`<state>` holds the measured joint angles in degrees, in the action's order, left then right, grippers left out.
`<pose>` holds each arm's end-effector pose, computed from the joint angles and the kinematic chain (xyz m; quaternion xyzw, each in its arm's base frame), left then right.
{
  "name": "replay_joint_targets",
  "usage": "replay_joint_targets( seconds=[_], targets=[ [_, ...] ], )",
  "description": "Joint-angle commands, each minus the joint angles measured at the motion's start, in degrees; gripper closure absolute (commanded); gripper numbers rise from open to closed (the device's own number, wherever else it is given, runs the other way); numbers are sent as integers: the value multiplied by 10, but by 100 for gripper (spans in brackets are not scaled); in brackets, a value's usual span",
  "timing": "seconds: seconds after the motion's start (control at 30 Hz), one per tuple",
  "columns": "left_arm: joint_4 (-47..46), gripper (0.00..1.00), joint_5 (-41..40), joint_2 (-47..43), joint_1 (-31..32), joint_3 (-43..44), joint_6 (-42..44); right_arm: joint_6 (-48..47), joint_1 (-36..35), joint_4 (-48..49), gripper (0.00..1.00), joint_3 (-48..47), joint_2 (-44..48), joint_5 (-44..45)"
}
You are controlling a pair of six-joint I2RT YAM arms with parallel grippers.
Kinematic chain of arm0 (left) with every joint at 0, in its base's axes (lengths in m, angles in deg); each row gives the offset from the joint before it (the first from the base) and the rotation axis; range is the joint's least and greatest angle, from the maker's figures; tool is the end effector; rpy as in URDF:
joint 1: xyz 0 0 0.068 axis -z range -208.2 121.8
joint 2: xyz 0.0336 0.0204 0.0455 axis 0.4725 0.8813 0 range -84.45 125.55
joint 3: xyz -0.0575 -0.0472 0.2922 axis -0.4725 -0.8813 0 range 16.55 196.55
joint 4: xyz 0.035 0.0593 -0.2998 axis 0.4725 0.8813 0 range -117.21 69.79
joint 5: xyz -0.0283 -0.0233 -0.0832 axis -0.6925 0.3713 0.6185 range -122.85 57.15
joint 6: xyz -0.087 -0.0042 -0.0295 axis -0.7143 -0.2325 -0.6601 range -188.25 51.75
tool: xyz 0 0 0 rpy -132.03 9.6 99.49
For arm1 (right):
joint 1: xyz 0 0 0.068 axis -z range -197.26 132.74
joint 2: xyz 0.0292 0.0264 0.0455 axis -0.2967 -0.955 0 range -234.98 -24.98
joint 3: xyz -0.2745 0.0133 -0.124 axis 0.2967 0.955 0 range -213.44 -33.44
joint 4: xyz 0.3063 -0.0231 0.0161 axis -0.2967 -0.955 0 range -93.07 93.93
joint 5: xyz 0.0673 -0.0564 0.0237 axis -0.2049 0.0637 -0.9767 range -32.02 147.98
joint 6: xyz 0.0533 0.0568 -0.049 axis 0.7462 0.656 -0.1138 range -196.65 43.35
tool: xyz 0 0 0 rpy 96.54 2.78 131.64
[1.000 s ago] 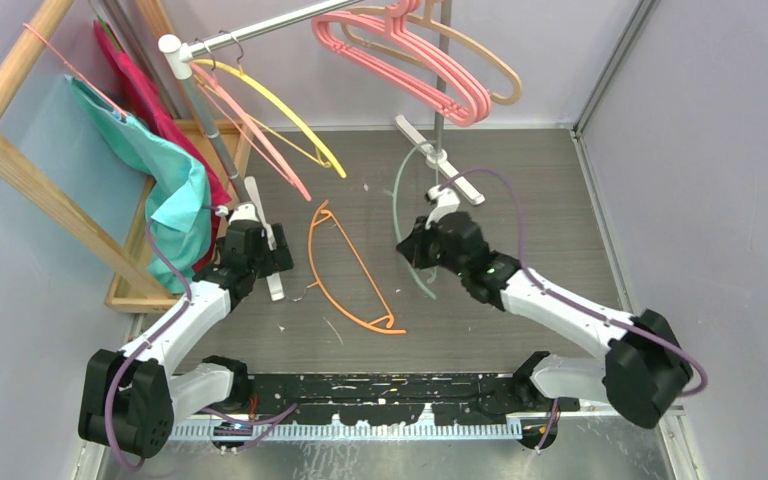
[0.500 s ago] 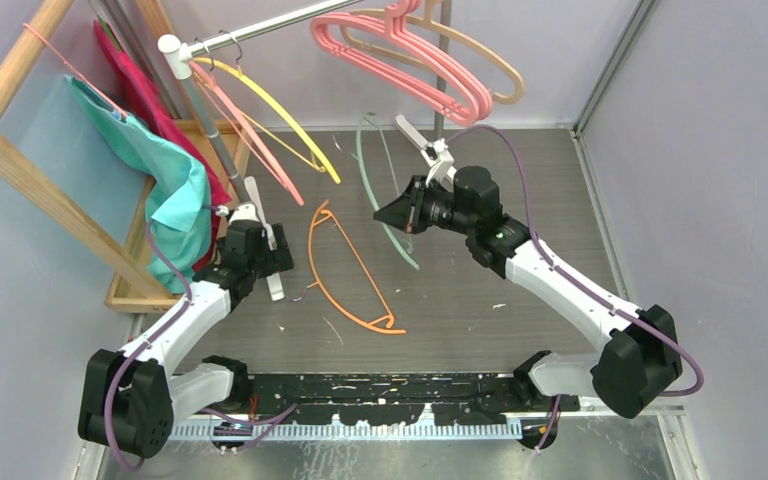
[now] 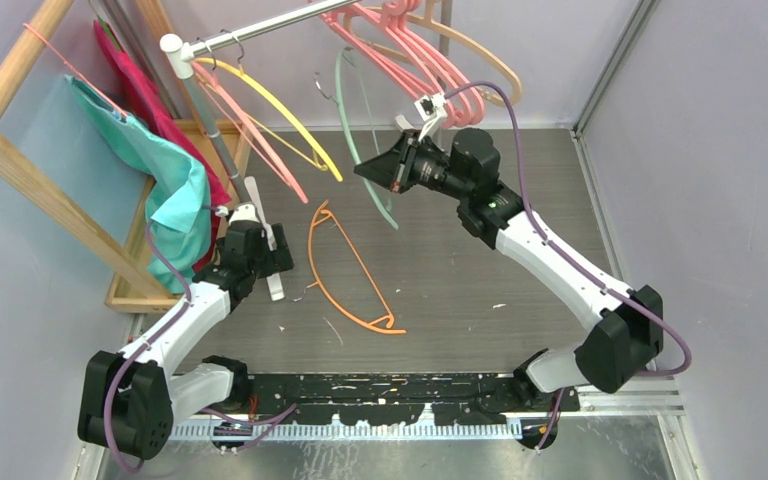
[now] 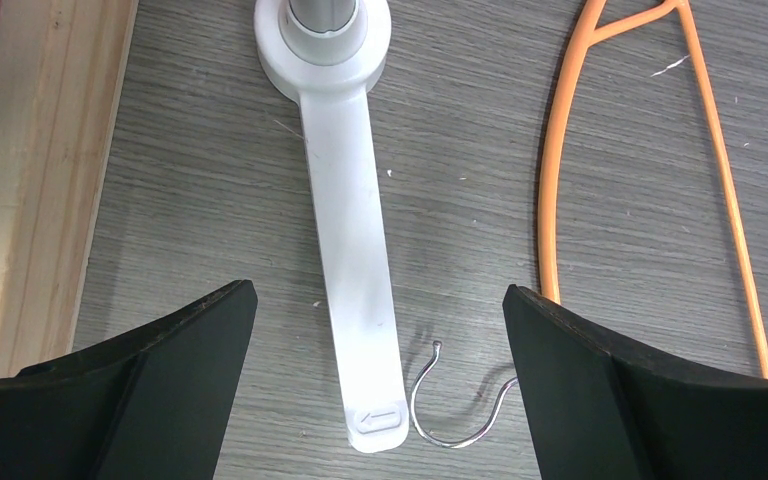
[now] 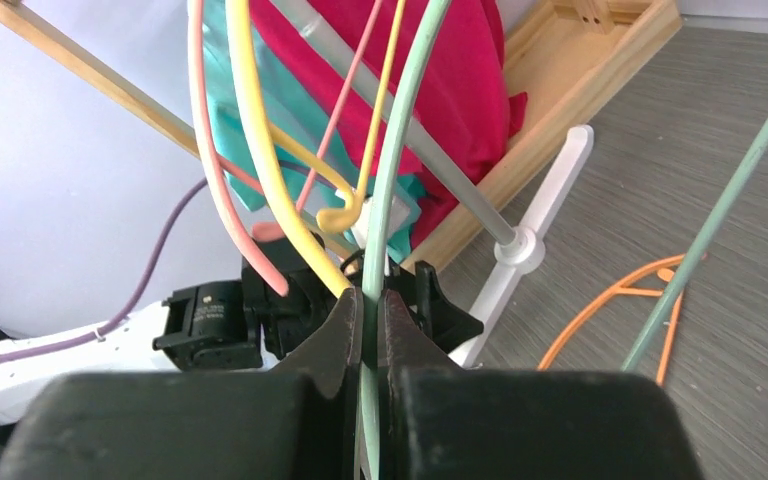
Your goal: Organize the hangers
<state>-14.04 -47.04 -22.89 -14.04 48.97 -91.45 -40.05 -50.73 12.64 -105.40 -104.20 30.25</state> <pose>0.2764 -0.0489 0.1773 -0.1213 0.9009 -0.0214 0.4163 0.3217 0.2589 0.4279 -0.1530 0.6822 0.5360 0.4731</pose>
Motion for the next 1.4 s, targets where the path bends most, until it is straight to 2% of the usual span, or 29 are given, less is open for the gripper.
replay_joint_targets(
  seconds=[0.0, 0.17, 0.57, 1.0, 1.37],
  targets=[
    [-9, 2, -7, -11, 1, 2, -1, 26, -9, 90, 99, -75, -19, -20],
    [-10, 2, -7, -11, 2, 2, 0, 48, -21, 100, 99, -124, -55, -32],
    [-15, 2, -4, -3, 1, 4, 2, 73, -33, 133, 99, -147, -79, -42],
    [-16, 2, -4, -5, 2, 4, 2, 83, -54, 127, 99, -297, -199, -38],
    [-16, 2, -3, -1, 1, 6, 3, 76, -54, 75, 99, -400, -276, -43]
  ],
)
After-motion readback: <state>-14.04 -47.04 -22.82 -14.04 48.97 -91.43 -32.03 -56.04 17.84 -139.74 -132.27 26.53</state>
